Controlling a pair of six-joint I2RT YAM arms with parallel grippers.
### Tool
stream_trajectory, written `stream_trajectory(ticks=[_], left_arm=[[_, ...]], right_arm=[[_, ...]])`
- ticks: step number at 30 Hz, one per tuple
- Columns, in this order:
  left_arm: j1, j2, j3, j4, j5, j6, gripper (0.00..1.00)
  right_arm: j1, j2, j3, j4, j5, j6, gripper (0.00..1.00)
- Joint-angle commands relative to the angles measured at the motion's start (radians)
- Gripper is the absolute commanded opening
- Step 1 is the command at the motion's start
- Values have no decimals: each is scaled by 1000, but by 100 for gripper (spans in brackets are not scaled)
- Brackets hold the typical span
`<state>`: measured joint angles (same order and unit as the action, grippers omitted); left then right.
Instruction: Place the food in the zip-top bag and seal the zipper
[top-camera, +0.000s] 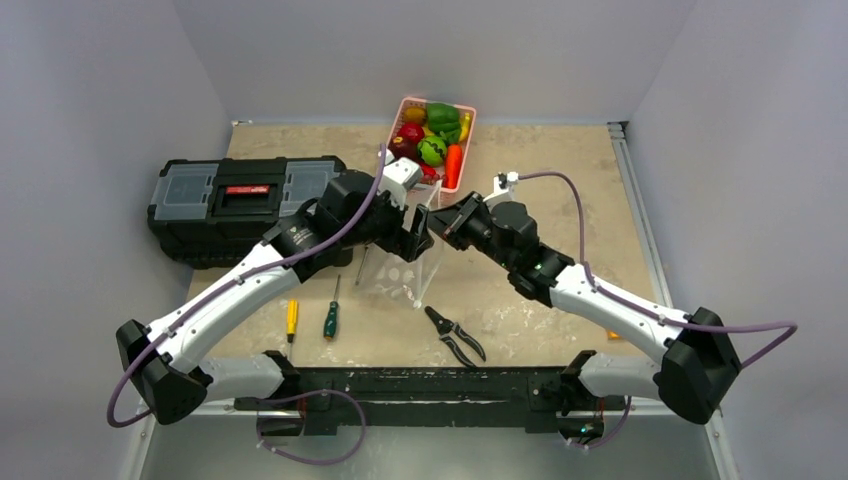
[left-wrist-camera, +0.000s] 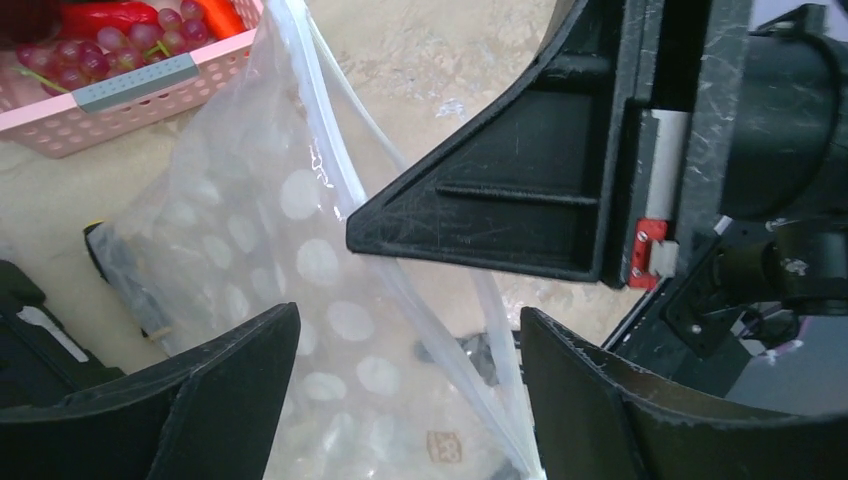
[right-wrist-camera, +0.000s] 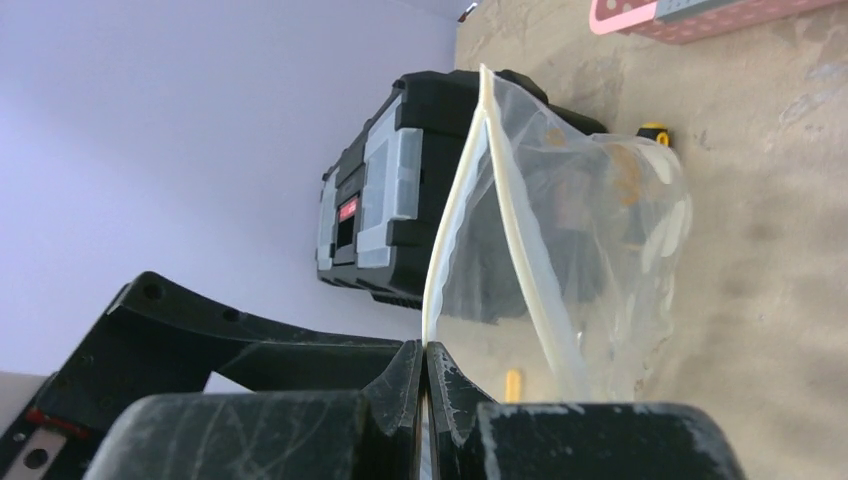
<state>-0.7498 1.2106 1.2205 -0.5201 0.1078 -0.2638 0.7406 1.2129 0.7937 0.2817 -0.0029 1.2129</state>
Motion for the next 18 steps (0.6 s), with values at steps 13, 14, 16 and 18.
stream_trajectory(ticks=[13,14,16,18], left_arm=[[-94,82,102,-109,-291,55,51],[-94,84,107,-116,-298,55,47],[-94,84,111,-124,-308,54,33],[-95,84,111,-125,-309,50,18]], right_arm=[[166,22,182,-221,354,140,0],[169,27,188,-227,355,131,0],[171,33,196,-235,356,101,0],[171,33,203,-254,361,58,0]])
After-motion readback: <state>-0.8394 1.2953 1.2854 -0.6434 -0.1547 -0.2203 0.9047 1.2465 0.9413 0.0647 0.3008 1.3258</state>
